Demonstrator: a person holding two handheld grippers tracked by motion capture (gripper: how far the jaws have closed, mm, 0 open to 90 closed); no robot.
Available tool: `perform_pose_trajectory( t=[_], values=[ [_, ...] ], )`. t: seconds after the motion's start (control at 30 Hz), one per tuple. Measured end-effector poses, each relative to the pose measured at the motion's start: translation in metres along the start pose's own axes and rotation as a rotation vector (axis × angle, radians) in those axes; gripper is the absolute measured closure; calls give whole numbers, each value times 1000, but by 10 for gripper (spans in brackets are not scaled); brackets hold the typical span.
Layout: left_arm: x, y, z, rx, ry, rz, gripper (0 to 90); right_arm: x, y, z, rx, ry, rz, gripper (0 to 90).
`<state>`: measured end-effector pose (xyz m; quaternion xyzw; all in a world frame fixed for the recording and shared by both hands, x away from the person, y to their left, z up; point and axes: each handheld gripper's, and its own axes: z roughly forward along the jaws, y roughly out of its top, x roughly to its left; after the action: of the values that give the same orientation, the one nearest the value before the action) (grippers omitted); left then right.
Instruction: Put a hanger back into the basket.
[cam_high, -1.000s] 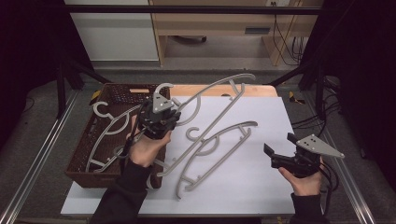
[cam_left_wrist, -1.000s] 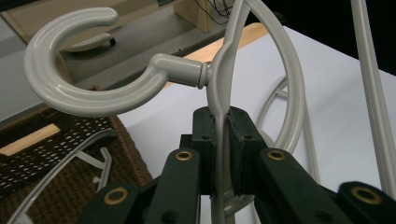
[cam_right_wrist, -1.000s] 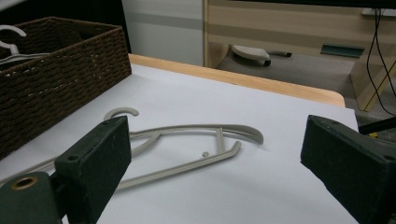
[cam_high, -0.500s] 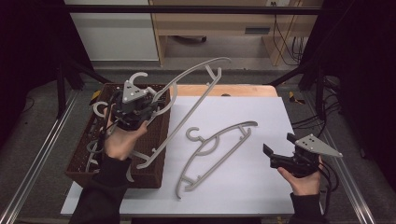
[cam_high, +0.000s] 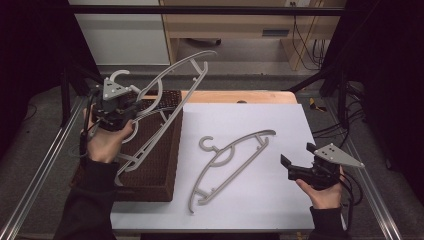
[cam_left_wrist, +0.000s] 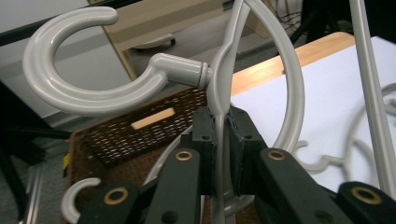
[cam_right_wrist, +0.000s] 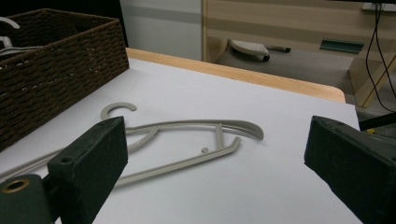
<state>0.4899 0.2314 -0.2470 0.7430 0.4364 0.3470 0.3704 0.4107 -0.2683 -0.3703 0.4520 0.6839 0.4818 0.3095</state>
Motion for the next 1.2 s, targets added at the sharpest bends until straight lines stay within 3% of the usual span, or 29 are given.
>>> perform_pose_trajectory(
  t=[0.27,0.57,0.83,1.2],
  values=[
    [32,-11,9,36,76,11,822,1,0,2,3,1,1,64],
    [59,-29,29,71,117,7,821,2,-1,5,13,1,-4,65],
    [68,-50,49,132,133,25,822,2,-2,6,19,0,-8,65],
    [76,-75,58,204,134,49,821,4,-3,9,28,3,-14,66]
  ],
)
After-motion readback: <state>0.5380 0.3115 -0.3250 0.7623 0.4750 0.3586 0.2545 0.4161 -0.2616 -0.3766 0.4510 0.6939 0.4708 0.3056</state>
